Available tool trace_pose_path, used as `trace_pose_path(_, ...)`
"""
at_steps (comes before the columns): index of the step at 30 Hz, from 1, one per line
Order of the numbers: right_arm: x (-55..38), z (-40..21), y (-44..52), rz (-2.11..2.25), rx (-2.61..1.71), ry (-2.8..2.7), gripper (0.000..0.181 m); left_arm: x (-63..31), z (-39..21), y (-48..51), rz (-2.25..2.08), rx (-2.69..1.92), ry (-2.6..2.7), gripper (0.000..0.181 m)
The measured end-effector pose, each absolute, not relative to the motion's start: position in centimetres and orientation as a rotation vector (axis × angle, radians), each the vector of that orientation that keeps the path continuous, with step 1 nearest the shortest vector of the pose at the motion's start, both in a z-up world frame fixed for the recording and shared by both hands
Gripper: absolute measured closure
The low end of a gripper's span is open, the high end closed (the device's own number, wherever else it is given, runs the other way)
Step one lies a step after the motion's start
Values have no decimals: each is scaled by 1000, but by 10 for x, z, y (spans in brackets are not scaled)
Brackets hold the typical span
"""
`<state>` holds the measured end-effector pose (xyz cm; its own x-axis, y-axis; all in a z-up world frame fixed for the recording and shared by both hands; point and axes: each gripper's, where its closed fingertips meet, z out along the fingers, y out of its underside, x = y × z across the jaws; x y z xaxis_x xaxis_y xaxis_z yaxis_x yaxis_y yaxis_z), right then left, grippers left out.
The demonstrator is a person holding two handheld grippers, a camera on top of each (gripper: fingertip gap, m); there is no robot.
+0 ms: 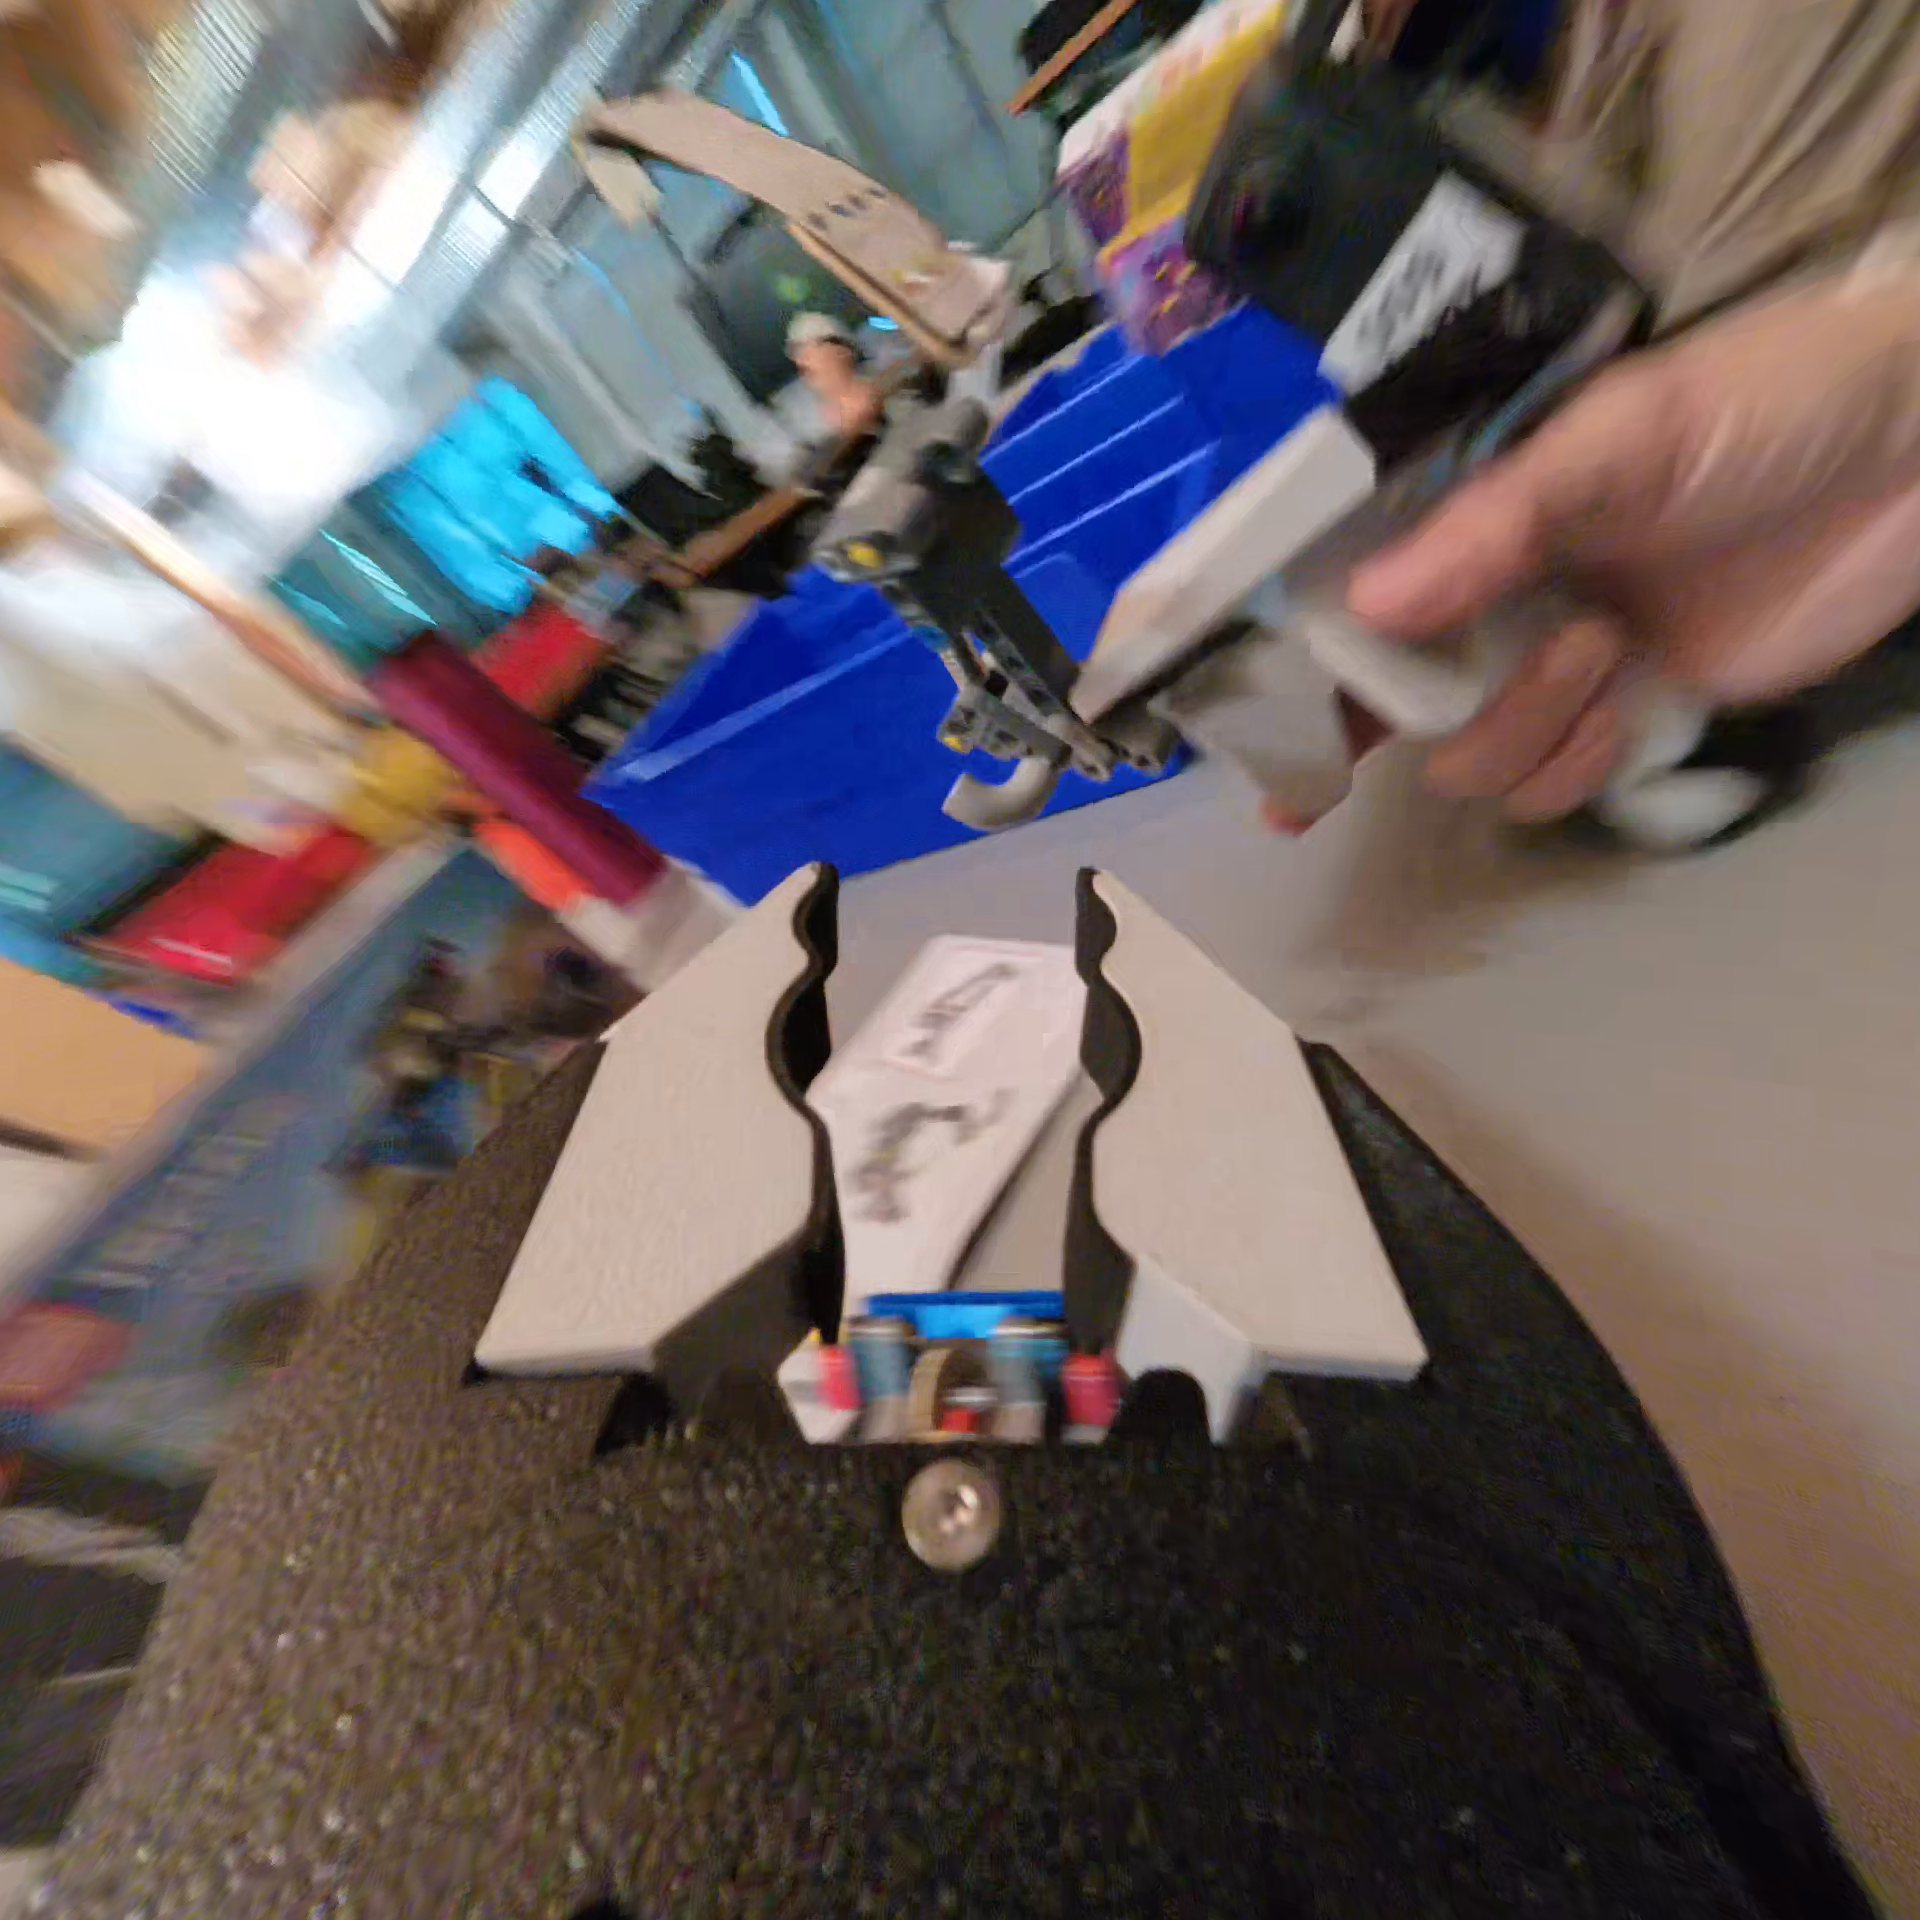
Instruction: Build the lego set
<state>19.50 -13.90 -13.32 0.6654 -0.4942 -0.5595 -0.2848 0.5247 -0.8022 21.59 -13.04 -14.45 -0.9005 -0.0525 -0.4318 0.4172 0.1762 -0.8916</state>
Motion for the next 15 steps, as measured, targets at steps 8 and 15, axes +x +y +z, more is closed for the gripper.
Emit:
trace_pose_path(8, 193, -135, -126, -103, -1076, 860, 166, 196, -138, -124, -2307, -44, 2715, 171)
trace_pose_path(15, 200, -143, -125, -96, -1039, 951, 165, 202, -144, -123, -2289, 56, 2618, 170)
